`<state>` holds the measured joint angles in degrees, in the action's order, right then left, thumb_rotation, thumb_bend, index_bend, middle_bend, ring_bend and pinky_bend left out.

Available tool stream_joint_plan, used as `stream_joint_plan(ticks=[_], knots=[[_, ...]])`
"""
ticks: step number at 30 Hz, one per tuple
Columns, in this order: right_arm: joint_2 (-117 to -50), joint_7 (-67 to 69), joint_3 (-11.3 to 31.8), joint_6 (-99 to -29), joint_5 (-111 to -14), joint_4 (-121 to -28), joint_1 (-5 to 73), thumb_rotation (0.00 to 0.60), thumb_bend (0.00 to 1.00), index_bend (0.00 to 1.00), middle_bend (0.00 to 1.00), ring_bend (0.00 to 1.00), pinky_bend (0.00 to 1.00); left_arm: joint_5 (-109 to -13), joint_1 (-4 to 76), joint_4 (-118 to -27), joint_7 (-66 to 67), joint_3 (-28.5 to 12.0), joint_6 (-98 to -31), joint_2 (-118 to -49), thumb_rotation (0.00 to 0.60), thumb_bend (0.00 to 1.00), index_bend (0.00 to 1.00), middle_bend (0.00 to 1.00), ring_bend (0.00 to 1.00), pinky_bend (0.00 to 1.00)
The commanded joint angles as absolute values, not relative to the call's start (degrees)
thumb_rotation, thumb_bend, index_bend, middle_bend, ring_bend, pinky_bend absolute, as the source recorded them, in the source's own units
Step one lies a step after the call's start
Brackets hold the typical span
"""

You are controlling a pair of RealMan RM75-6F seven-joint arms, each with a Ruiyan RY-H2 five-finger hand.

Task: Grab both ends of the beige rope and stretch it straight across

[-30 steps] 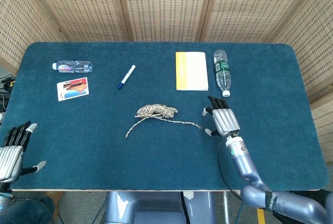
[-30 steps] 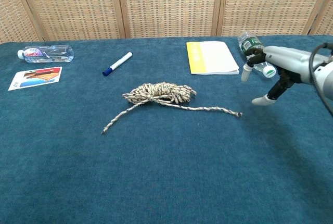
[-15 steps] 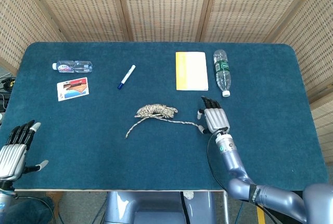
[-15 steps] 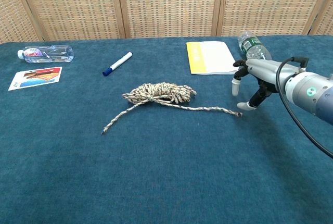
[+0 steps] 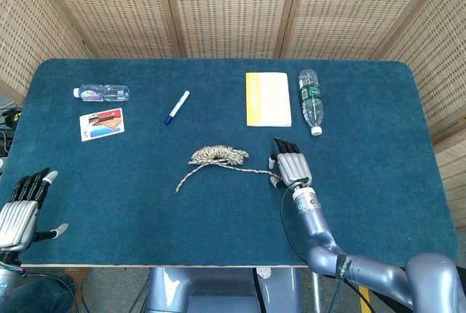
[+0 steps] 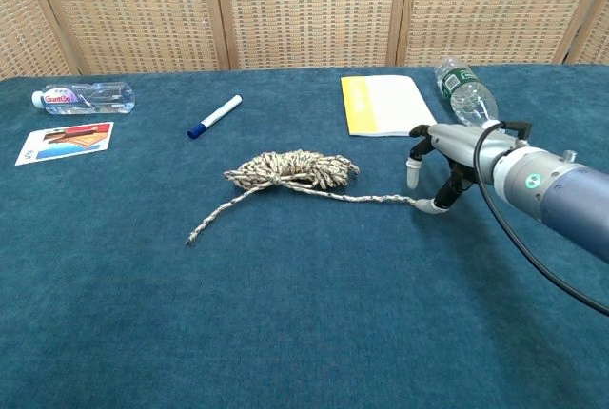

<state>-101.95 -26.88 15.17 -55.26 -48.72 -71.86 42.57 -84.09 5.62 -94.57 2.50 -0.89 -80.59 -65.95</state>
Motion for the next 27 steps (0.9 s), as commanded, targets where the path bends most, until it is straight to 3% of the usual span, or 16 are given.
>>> stream_joint_plan(ticks=[1, 27], knots=[[-102.41, -27.15, 15.09, -55.03, -48.25, -71.14, 42.76, 0.600, 0.33, 0.48, 0.00, 0.00, 0.08, -84.12, 5.62, -94.58, 2.52, -0.84, -80.61, -65.95, 0.600, 0.00, 0.00, 0.00, 0.00, 0.00], [-104.44, -25.83, 13.99, -54.49, -48.97, -67.55, 42.27, 0.600, 0.38, 0.50, 0.00, 0.00, 0.08, -83.99, 5.74, -94.85, 2.62, -0.64, -80.52, -65.85, 0.600, 0.00, 0.00, 0.00, 0.00, 0.00]])
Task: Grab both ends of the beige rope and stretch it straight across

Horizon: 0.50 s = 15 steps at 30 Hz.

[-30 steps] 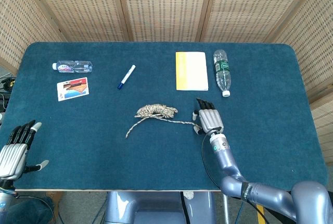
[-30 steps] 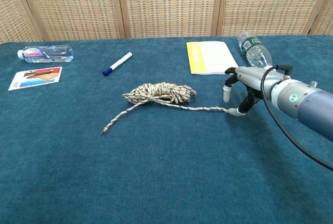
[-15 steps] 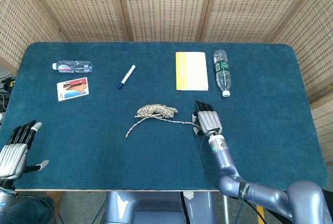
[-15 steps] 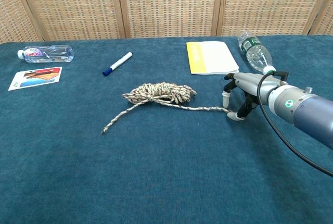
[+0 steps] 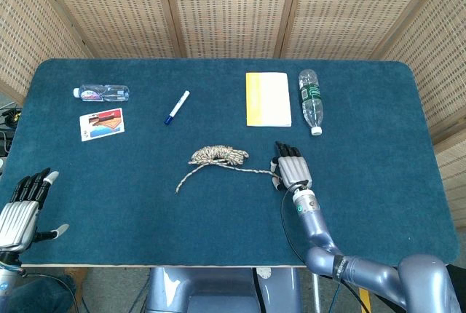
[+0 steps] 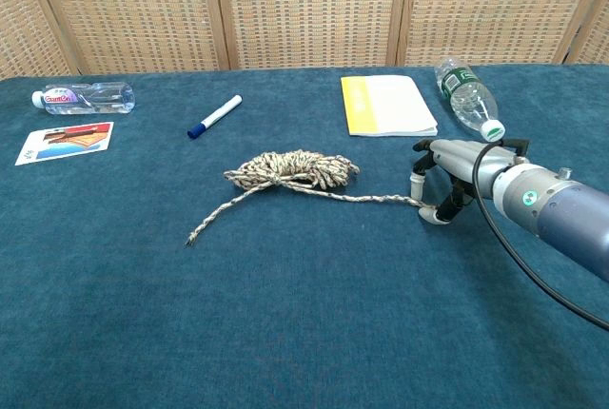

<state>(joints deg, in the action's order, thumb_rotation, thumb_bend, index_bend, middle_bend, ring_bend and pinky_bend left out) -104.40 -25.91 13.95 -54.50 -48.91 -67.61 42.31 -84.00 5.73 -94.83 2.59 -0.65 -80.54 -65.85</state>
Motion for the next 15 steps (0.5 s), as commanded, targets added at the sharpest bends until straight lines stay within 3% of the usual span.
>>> stream_joint_plan(ticks=[1, 15], knots=[[-104.49, -25.82, 14.01, -54.45, -48.99, -67.48, 42.27, 0.600, 0.39, 0.50, 0.00, 0.00, 0.08, -83.99, 5.76, -94.90, 2.61, -0.62, -80.48, -65.85, 0.600, 0.00, 0.00, 0.00, 0.00, 0.00], [-105.19, -26.01, 14.00, -54.58, -49.37, -66.45, 42.20, 0.600, 0.39, 0.54, 0.00, 0.00, 0.09, -83.89, 5.81, -94.93, 2.76, -0.60, -80.46, -65.90, 0.600, 0.00, 0.00, 0.00, 0.00, 0.00]])
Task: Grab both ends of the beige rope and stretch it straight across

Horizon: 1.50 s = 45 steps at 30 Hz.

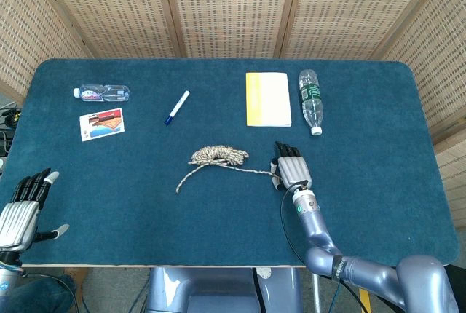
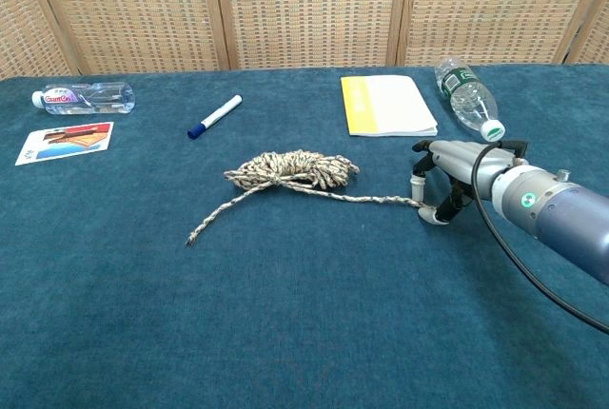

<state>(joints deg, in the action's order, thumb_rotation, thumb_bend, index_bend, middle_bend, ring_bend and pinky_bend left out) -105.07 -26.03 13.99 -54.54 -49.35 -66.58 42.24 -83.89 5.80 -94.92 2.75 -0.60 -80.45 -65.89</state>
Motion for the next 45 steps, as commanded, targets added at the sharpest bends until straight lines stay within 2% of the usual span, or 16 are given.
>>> stream_joint_plan(ticks=[1, 11, 22, 28, 31, 36, 39, 45], knots=[[-105.25, -25.96, 14.00, -54.58, -49.39, -66.39, 42.16, 0.600, 0.39, 0.54, 0.00, 0.00, 0.09, -83.92, 5.81, -94.92, 2.77, -0.58, -80.46, -65.91, 0.600, 0.00, 0.00, 0.00, 0.00, 0.00], [-105.38, -25.97, 14.06, -54.75, -49.82, -66.67, 41.90, 0.600, 0.47, 0.56, 0.00, 0.00, 0.09, -83.84, 5.87, -94.95, 3.01, -0.55, -80.40, -66.06, 0.600, 0.00, 0.00, 0.00, 0.00, 0.00], [-104.71, -25.96, 13.81, -55.76, -51.27, -68.04, 41.37, 0.600, 0.47, 0.60, 0.00, 0.00, 0.09, -84.28, 6.81, -95.16, 5.45, -0.73, -79.67, -66.24, 0.600, 0.00, 0.00, 0.00, 0.00, 0.00], [-104.02, -26.67, 13.57, -56.09, -51.70, -69.18, 41.20, 0.600, 0.47, 0.61, 0.00, 0.00, 0.09, -85.54, 11.27, -94.83, 11.22, -2.44, -75.88, -67.30, 0.600, 0.01, 0.00, 0.00, 0.00, 0.00], [-103.80, -27.43, 13.52, -56.21, -51.44, -69.72, 41.18, 0.600, 0.47, 0.61, 0.00, 0.00, 0.09, -87.97, 15.57, -92.08, 14.14, -3.51, -72.48, -69.86, 0.600, 0.06, 0.00, 0.00, 0.00, 0.00], [-103.62, -28.01, 13.44, -56.39, -51.29, -70.21, 41.13, 0.600, 0.47, 0.62, 0.00, 0.00, 0.09, -88.95, 19.74, -88.67, 16.60, -4.28, -68.37, -73.15, 0.600, 0.12, 0.10, 0.00, 0.00, 0.00], [-103.48, -28.39, 13.55, -56.25, -50.71, -70.54, 41.12, 0.600, 0.47, 0.62, 0.00, 0.00, 0.09, -88.07, 21.32, -86.96, 21.44, -5.59, -68.28, -77.26, 0.600, 0.16, 0.19, 0.00, 0.00, 0.00], [-103.10, -28.61, 13.66, -56.07, -50.58, -71.08, 41.25, 0.600, 0.47, 0.63, 0.00, 0.00, 0.09, -84.45, 25.84, -84.91, 23.61, -7.28, -62.75, -82.96, 0.600, 0.23, 0.29, 0.00, 0.00, 0.00]])
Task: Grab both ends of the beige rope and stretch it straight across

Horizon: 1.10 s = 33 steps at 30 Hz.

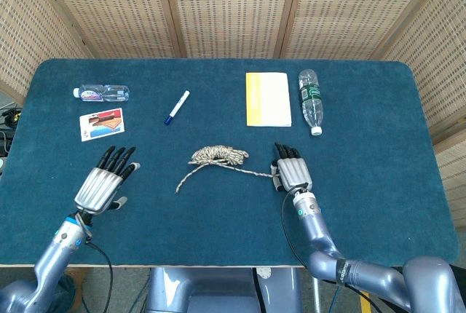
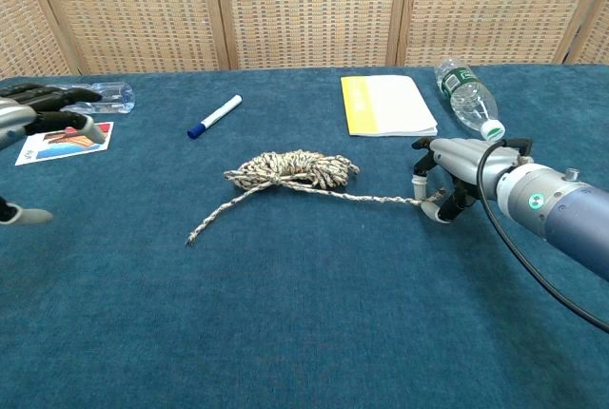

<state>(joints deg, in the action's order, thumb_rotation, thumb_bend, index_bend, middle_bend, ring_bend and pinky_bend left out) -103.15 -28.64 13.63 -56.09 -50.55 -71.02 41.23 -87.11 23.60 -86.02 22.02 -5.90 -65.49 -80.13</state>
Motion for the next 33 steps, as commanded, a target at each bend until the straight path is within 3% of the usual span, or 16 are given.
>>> stream_joint_plan(ticks=[1, 8, 15, 33], knots=[[-103.03, -28.53, 13.67, -56.05, -50.63, -71.14, 41.25, 0.600, 0.47, 0.63, 0.00, 0.00, 0.09, -83.13, 26.29, -85.24, 23.70, -7.64, -61.96, -83.58, 0.600, 0.23, 0.30, 0.00, 0.00, 0.00], [-103.09, -27.84, 13.71, -55.99, -50.93, -71.06, 41.24, 0.600, 0.47, 0.63, 0.00, 0.00, 0.09, -76.68, 29.23, -86.39, 22.27, -9.53, -57.24, -86.82, 0.600, 0.24, 0.37, 0.00, 0.00, 0.00], [-102.98, -27.59, 13.69, -56.13, -50.98, -71.23, 41.10, 0.600, 0.47, 0.64, 0.00, 0.00, 0.09, -71.15, 32.73, -81.46, 22.49, -11.90, -55.49, -93.81, 0.600, 0.24, 0.41, 0.00, 0.00, 0.00], [-102.20, -27.34, 14.05, -56.07, -50.05, -71.86, 40.89, 0.600, 0.47, 0.64, 0.00, 0.00, 0.09, -60.72, 36.27, -75.38, 23.75, -13.41, -54.21, -101.73, 0.600, 0.24, 0.44, 0.00, 0.00, 0.00]])
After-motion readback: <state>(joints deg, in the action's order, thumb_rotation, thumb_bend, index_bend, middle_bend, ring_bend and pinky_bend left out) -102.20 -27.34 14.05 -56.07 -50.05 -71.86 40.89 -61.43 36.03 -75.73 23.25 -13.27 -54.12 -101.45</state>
